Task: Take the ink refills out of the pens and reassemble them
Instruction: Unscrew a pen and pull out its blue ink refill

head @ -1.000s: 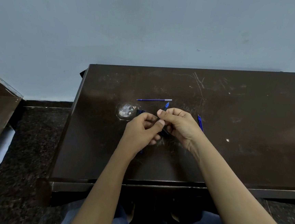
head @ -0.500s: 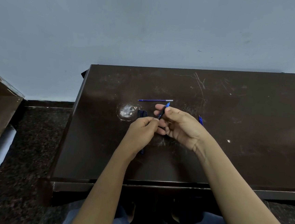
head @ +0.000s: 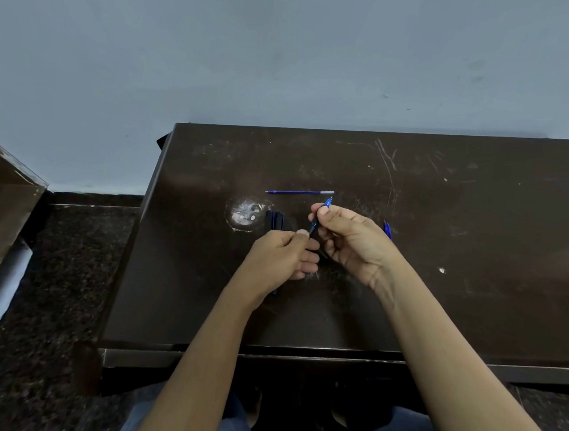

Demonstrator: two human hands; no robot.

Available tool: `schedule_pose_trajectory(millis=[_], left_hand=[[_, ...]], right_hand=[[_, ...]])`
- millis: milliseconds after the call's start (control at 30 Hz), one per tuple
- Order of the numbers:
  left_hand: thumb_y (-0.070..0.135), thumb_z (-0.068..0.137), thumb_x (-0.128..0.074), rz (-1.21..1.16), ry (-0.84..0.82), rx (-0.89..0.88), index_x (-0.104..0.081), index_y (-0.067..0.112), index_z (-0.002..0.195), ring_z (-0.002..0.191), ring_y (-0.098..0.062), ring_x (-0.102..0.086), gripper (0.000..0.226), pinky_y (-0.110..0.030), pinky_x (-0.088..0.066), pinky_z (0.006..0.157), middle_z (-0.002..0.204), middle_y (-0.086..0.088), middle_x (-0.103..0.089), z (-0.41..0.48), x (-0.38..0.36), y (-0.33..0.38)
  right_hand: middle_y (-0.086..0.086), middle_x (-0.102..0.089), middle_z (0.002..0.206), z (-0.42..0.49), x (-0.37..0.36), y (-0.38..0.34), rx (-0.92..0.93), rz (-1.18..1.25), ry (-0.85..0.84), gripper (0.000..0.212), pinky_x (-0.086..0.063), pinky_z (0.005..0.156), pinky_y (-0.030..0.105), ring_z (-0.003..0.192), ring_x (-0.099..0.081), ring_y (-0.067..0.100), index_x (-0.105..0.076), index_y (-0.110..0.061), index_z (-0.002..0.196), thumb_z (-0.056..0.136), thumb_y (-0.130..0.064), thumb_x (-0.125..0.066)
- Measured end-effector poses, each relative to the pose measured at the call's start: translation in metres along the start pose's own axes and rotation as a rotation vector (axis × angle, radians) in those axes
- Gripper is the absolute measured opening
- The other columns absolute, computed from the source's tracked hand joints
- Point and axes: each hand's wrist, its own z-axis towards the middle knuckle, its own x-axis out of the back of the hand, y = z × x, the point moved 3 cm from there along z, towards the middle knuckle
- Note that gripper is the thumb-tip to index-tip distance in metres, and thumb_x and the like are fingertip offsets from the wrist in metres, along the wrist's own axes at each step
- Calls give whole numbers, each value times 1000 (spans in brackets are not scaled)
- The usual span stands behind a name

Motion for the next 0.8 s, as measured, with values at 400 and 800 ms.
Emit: schedule_pose_trajectory(millis=[400, 800], left_hand=[[36, 100, -42, -47, 33, -26, -70, 17, 102, 80, -12, -71, 34, -26, -57, 72, 88, -1, -75, 3, 0, -2], [29, 101, -42, -49, -28, -68, -70, 16, 105, 81, -8, -70, 31, -23, -56, 76, 91, -1, -75, 3, -2, -2]], right_hand=[[-8, -67, 75, -1, 2, -1, 6, 21, 19, 8, -34, 61, 18, 62, -48, 1, -69, -16, 87, 89, -16, -61], [-7, -67, 74, -3, -1, -3, 14, 20, 9, 9, -40, 55, 14, 59, -50, 1, -69, -13, 89, 90, -14, -60]])
